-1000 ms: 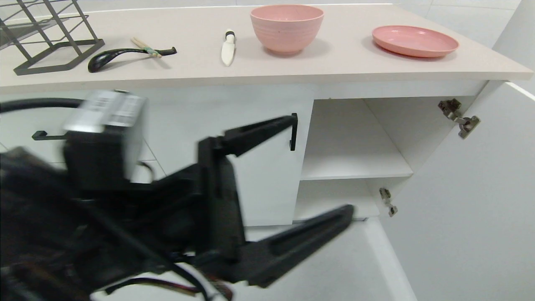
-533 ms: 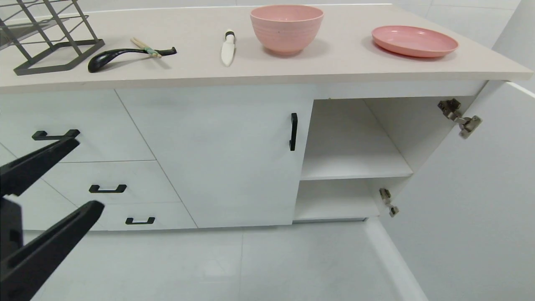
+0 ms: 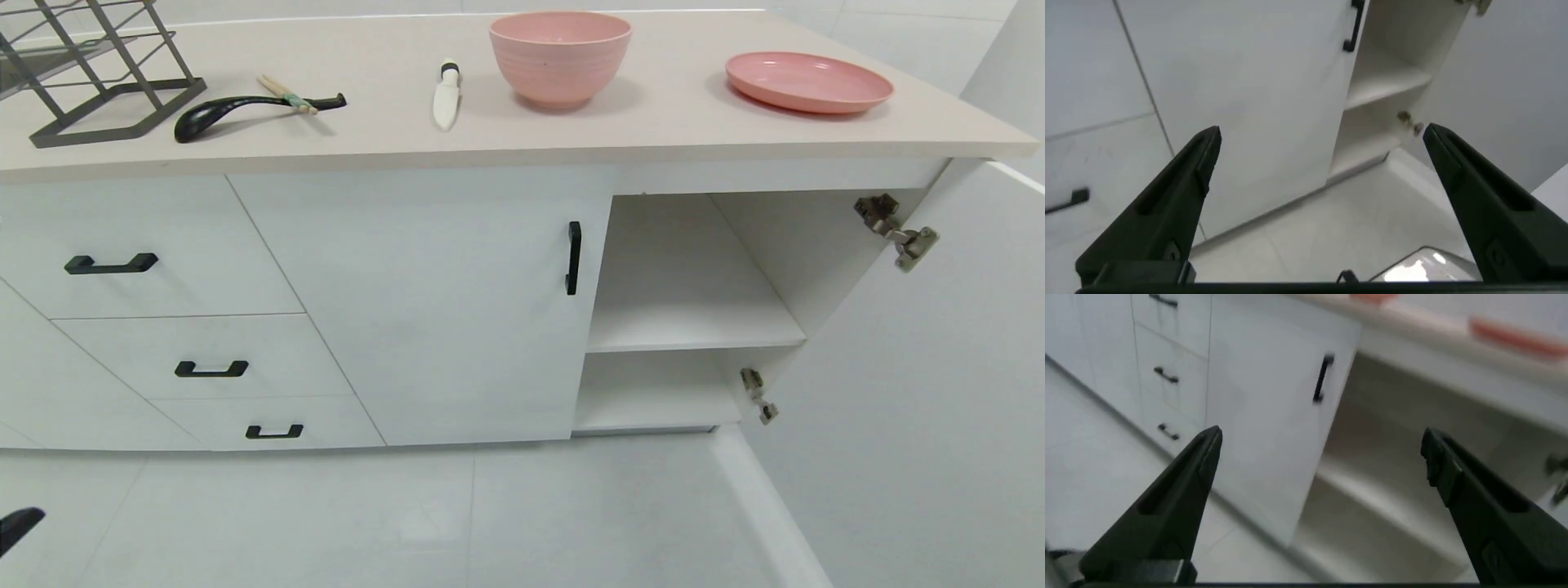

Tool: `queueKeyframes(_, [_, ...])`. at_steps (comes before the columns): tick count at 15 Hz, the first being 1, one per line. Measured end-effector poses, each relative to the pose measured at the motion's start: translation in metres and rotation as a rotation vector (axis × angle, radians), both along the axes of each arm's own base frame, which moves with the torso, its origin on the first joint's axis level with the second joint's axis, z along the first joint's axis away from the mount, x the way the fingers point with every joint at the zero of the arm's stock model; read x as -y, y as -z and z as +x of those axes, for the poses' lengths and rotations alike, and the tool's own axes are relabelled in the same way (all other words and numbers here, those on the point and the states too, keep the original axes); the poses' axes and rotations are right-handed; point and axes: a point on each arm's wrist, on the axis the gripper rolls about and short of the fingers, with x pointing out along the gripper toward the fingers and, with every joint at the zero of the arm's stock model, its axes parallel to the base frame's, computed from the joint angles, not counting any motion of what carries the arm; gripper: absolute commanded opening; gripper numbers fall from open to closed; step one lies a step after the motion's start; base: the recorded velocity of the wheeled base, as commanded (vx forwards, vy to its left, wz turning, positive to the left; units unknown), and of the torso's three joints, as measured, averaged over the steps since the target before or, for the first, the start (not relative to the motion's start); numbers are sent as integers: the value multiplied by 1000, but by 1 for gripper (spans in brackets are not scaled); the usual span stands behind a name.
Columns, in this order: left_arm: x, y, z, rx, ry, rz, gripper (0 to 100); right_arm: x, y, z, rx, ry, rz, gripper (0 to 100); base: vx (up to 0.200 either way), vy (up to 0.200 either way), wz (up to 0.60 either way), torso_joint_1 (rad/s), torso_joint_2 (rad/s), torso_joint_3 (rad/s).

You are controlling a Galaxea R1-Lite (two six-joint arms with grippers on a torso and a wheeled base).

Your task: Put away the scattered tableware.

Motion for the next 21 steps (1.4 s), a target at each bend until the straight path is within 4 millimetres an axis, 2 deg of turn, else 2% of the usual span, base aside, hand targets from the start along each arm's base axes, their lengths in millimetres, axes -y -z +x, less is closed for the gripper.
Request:
queueKeyframes(2, [-1, 27, -9, -57, -34, 35, 100, 2, 21, 1, -162, 101, 36, 100, 0, 0, 0, 0, 0, 0])
queueKeyframes(5, [-4, 38, -12, -53, -196, 56, 100, 6, 34, 1, -259, 274, 69, 100, 0, 0, 0, 0, 0, 0])
queueKeyframes(7, [-7, 54, -13, -196, -346, 70, 100, 8, 36, 1, -273, 357, 83, 100, 0, 0, 0, 0, 0, 0])
queueKeyframes(10, [-7, 55, -16, -172, -472, 48, 100, 9, 37, 1, -272, 401, 92, 100, 0, 0, 0, 0, 0, 0])
queueKeyframes(13, [-7, 56, -17, -156, -499, 40, 100, 13, 37, 2, -274, 605, 151, 100, 0, 0, 0, 0, 0, 0])
queueKeyframes(15, [-7, 56, -18, -148, -498, -3, 100, 14, 40, 2, -327, 621, 198, 100, 0, 0, 0, 0, 0, 0])
queueKeyframes(21, [-8, 57, -20, -119, -511, 21, 100, 14, 42, 2, -359, 619, 248, 100, 0, 0, 0, 0, 0, 0])
